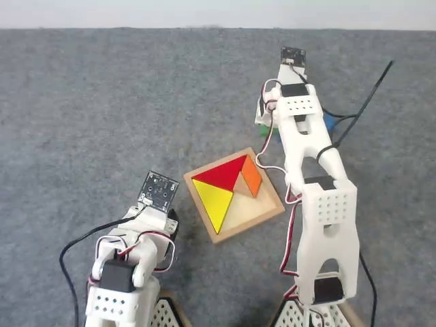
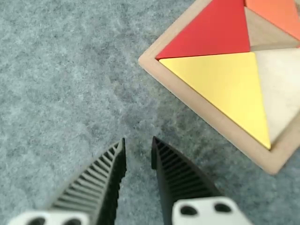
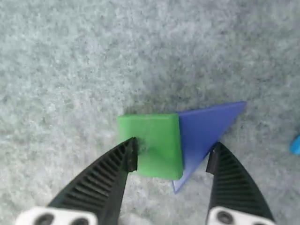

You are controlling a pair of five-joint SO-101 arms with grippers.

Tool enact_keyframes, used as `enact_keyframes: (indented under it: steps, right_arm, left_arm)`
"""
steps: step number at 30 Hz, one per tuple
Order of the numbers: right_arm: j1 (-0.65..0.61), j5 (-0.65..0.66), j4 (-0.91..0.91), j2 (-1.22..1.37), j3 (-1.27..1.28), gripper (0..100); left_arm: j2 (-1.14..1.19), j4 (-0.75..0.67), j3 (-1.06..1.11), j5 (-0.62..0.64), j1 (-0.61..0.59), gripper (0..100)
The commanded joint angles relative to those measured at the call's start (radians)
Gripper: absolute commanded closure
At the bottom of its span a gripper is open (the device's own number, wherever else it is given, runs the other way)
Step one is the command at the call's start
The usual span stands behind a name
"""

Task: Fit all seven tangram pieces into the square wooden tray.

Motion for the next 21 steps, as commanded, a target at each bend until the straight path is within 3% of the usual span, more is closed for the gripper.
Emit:
enact_keyframes:
  steps: [1,7,21]
  right_arm:
    - [-0.045,0.028,0.054,-0.067,-0.018,75.8]
    - [-0.125,0.250,0.061,-0.082,-0.014,75.8]
    - [-0.104,0.259,0.031,-0.001,-0.020,76.0]
  left_arm:
    - [-0.002,0.005,-0.007,0.006,0.002,91]
    - [-0.002,0.005,-0.007,0.006,0.002,91]
    - [-0.002,0.005,-0.007,0.006,0.002,91]
